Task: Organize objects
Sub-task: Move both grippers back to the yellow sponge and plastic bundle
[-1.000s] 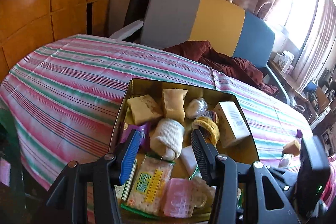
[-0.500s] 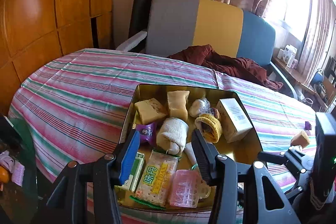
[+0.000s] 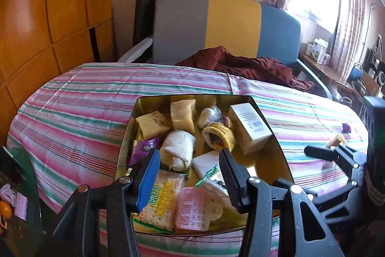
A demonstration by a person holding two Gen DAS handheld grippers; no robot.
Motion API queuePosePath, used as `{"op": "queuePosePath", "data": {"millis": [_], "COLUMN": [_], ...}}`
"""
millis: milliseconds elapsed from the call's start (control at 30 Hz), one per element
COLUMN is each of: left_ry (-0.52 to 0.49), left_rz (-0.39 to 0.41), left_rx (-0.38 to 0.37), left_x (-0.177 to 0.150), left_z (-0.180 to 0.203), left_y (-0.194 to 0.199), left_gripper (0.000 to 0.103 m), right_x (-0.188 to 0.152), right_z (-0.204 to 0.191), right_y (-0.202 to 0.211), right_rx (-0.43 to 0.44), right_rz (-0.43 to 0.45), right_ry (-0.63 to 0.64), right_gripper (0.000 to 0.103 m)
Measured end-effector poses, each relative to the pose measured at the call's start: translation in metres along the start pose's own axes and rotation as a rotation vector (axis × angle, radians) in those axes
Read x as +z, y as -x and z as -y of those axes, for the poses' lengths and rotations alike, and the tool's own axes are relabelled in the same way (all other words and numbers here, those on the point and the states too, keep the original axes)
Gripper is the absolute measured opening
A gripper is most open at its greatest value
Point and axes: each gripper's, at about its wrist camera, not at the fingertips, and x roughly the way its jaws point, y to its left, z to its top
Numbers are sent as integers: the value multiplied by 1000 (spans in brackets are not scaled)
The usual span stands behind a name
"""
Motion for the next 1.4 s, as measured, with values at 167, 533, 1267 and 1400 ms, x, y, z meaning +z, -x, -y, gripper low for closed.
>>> {"op": "queuePosePath", "data": {"millis": [167, 533, 1267, 1400], "left_ry": [-38, -130, -301, -363], "left_rz": [-5, -20, -70, -83], "left_rx": [-26, -88, -236, -301], "left_x": [1, 4, 12, 16], "left_z": [15, 52, 143, 174], "left_y": [-1, -6, -22, -30], "left_gripper": [52, 52, 52, 52], "right_x": [2, -8, -33, -47], "right_z": [25, 98, 269, 294], "right_y": [13, 47, 106, 96], "right_rx": [-41, -164, -427, -417], "right_rz": [23, 54, 93, 87], "right_ry": [-57, -212, -513, -582], "right_gripper": [100, 100, 100, 100]}}
